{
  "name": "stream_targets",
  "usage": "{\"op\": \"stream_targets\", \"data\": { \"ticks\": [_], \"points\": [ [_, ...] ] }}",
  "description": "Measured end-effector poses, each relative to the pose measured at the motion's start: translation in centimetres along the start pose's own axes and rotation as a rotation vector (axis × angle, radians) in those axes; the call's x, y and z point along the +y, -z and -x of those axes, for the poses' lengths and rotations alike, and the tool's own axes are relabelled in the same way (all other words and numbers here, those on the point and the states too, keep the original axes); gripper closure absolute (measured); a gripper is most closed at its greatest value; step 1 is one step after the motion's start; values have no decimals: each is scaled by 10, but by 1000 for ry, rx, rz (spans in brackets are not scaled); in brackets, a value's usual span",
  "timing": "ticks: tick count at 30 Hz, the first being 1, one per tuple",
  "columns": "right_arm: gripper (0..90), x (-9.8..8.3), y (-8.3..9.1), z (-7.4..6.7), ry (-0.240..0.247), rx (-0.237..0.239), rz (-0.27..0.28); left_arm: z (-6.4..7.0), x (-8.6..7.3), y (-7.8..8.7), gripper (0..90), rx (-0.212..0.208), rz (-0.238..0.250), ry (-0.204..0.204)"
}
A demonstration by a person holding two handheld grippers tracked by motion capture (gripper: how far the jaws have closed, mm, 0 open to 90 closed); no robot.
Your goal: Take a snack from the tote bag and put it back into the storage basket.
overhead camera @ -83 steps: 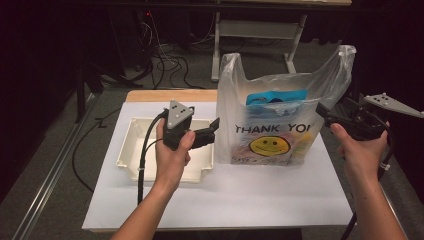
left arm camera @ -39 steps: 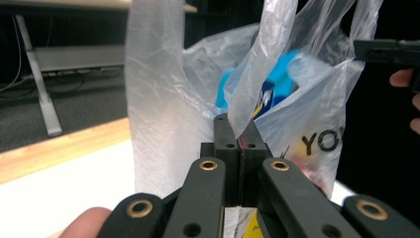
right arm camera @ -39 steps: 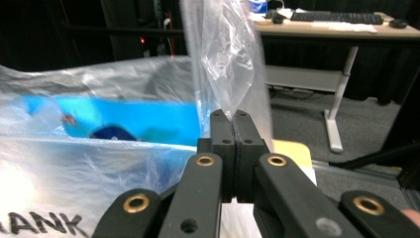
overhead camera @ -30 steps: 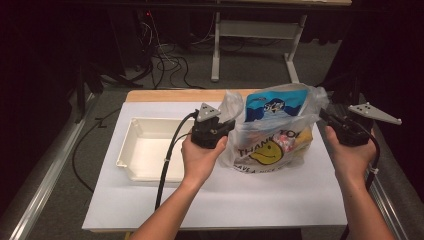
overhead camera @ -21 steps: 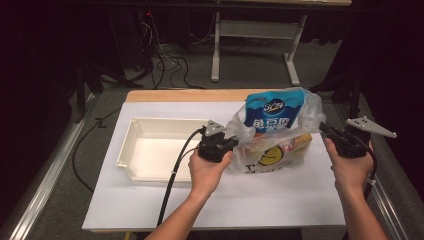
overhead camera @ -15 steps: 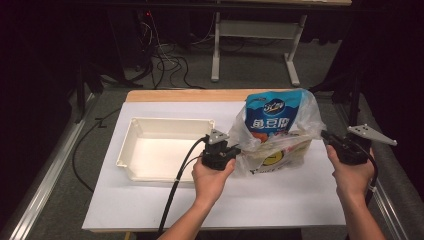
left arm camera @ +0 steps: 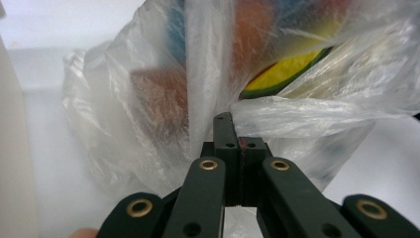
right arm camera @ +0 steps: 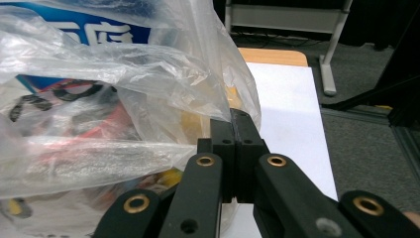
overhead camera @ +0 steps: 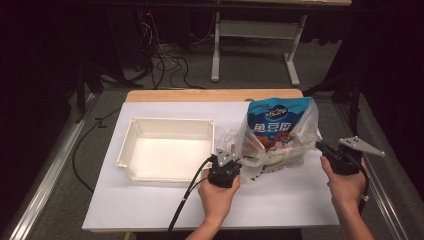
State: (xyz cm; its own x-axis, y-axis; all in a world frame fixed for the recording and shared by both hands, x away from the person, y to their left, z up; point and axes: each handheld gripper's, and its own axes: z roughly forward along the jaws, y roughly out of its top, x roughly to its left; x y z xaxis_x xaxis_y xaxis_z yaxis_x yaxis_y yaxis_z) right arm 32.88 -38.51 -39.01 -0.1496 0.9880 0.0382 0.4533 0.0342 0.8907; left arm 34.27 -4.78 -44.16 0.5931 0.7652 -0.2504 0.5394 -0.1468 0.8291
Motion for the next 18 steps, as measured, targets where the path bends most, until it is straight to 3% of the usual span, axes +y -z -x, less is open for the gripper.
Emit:
{"op": "stream_targets", "data": {
  "ticks": [4,9,12,13,15,18],
  "points": [
    [900,2,-7,-1,24,-8,-12,1,-7,-10,900,19,-23,11],
    [900,7,-18,-1,25,-17,-19,1,-12,-19,900,27,-14,35],
    [900,15,-18,-1,10,-24,17,2,-12,-20,871,17,3,41],
    [877,18,-17,0,-2,-19,33,1,-12,-20,844,5,10,49],
    [738,25,-12,2,-22,10,85,2,-12,-20,793,-25,23,47],
    [521,34,-6,4,-26,62,149,5,-10,-15,724,-24,37,36]
  ]
}}
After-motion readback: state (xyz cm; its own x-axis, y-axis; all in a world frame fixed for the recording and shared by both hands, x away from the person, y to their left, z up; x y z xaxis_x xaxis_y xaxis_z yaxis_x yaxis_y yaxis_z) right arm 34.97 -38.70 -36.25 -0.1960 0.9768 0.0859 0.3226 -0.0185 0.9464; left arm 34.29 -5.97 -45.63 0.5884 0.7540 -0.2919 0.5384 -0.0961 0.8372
